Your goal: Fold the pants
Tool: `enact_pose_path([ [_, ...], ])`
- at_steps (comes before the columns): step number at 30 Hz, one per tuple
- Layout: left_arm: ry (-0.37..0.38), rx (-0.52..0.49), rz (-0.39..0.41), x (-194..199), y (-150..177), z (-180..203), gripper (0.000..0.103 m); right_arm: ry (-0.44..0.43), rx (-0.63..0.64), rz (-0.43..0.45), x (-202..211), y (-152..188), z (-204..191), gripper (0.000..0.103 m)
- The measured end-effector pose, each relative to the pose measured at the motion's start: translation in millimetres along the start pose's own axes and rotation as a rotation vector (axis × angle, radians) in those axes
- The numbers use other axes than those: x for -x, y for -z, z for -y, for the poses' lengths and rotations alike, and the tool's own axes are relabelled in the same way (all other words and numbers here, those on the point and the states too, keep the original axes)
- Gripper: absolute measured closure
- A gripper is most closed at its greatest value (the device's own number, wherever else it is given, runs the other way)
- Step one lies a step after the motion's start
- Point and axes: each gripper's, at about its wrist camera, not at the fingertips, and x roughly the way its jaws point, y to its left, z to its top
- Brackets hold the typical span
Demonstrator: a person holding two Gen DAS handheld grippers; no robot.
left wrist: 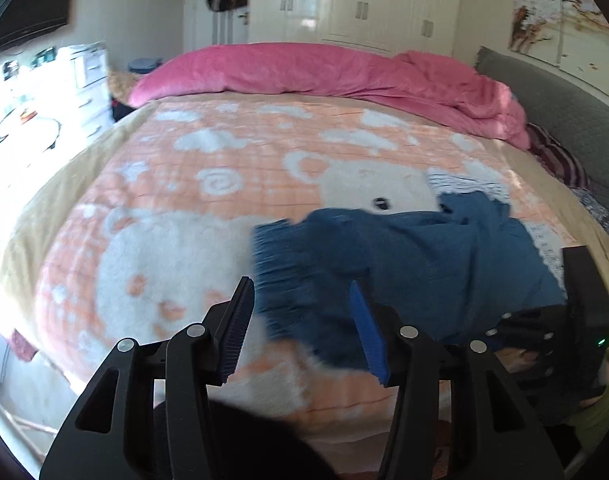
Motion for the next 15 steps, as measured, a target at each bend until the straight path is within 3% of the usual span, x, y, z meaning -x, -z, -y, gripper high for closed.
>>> enact_pose_path([
  [4,0.09,-0.036,-0.009,-22,-15,37,0.055,-0.015,-0.007,-0.007,0,3,1,0.086],
  [7,0.098,-0.051,-0.053,-48,-17,54,0.061,-0.014,-0.016,-0.007,-1,6,1,0.086],
  [11,-0.018,-0.111,-0.136,-82,7,55,0.062,-0.031,-0.031,-0.008,3,6,3,0.085],
  [13,-0.015,-0.082,-0.158,-91,23,44,0.062,-0.053,-0.046,-0.01,7,7,6,0.082],
  [15,0.022,-0.047,-0.121,-87,29,36,0.061,-0.06,-0.074,-0.01,13,10,10,0.081],
])
